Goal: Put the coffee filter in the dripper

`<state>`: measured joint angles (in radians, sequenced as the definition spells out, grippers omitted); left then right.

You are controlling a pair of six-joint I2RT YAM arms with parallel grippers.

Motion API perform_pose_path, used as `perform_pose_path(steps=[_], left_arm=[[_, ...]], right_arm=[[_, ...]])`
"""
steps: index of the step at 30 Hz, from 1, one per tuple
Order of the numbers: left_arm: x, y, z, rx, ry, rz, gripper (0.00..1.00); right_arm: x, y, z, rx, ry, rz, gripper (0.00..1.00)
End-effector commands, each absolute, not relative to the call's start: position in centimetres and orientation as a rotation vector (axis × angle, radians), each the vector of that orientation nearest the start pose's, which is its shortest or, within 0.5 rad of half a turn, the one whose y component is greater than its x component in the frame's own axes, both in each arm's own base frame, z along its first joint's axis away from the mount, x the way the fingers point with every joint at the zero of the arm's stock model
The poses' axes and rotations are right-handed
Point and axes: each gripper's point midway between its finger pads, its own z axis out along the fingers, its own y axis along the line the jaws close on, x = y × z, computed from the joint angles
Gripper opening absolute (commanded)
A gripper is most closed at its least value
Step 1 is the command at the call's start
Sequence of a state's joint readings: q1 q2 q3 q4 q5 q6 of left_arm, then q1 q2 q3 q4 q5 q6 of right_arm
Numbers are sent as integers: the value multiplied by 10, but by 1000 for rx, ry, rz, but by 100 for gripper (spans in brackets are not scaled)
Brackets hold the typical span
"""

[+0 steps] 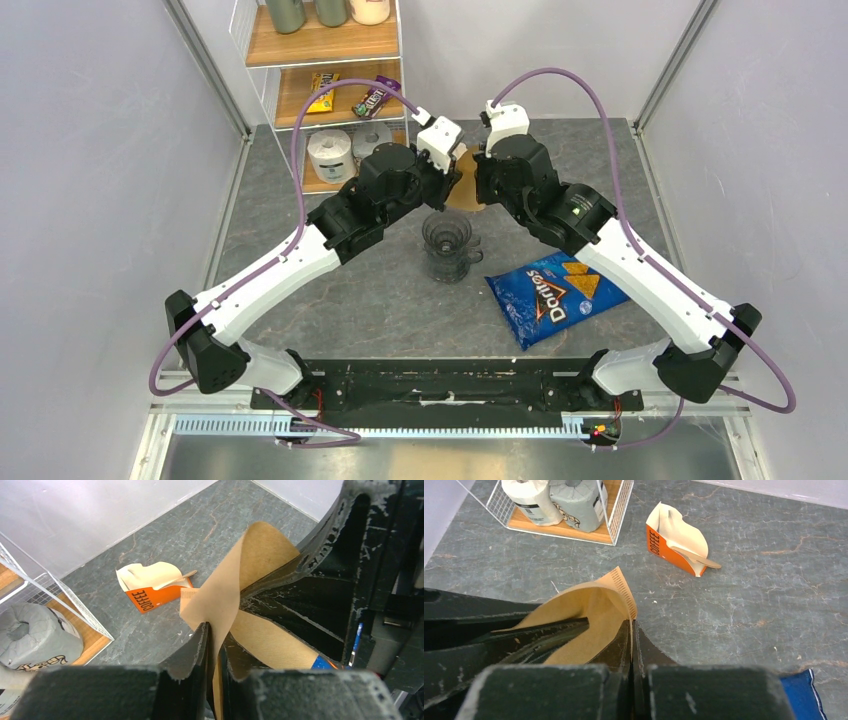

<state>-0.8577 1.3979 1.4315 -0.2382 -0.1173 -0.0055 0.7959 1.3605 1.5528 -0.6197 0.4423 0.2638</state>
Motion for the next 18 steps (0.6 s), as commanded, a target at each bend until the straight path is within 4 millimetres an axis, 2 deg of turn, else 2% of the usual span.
perform_pose_path(steps=[1,7,18], left_arm=[[305,-338,374,636,1632,-599,16],[303,-338,370,634,1646,-603,12],[293,-343,378,656,1628,-672,10]], right_arm=[[319,247,372,-215,1864,371,0],[307,259,381,-274,1816,489,0],[306,255,374,-270,1841,464,0]])
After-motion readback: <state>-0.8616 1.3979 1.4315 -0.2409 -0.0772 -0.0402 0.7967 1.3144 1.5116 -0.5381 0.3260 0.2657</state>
